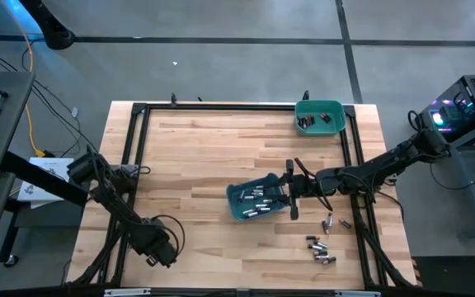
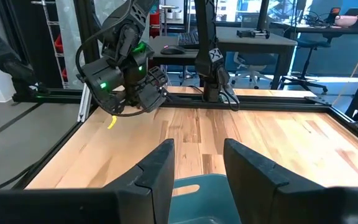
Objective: Sort batteries
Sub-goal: Put the silver battery into the blue bin
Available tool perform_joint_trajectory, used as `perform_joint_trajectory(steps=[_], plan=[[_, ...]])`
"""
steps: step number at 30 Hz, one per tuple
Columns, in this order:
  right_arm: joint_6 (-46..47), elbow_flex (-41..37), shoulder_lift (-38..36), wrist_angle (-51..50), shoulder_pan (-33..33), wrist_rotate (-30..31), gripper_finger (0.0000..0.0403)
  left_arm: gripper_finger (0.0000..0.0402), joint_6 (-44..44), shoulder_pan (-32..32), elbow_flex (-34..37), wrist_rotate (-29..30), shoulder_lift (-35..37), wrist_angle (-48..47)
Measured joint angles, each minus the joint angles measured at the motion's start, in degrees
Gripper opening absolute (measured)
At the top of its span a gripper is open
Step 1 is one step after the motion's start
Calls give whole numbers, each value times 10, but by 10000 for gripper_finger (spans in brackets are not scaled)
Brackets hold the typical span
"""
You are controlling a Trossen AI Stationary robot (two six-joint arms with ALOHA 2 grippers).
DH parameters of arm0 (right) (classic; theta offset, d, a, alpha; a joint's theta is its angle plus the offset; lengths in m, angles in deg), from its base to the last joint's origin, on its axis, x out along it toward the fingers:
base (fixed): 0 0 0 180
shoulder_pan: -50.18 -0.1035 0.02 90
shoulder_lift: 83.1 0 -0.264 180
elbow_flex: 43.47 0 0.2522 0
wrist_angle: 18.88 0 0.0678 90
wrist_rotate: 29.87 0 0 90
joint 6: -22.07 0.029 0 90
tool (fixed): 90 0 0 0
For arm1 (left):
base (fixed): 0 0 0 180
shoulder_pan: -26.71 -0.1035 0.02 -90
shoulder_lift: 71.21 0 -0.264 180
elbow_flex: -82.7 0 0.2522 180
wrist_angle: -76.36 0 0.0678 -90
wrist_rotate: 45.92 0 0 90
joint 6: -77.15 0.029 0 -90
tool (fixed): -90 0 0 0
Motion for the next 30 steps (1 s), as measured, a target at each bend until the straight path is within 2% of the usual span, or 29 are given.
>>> perform_joint_trajectory(steps=[6, 11, 17, 22, 30], plan=[[0, 0, 0, 0, 0, 0, 133, 0, 4, -4, 7, -5, 0, -69], [1, 0, 0, 0, 0, 0, 133, 0, 5, 8, 32, -26, -2, -24], [11, 0, 0, -12, 0, 0, 133, 0, -32, 12, 42, -15, -2, 24], [11, 0, 0, -12, 0, 0, 133, 0, -43, -15, 21, 37, -2, 18], [10, 0, 0, -11, 0, 0, 133, 1, 12, -41, -69, 158, 6, -174]])
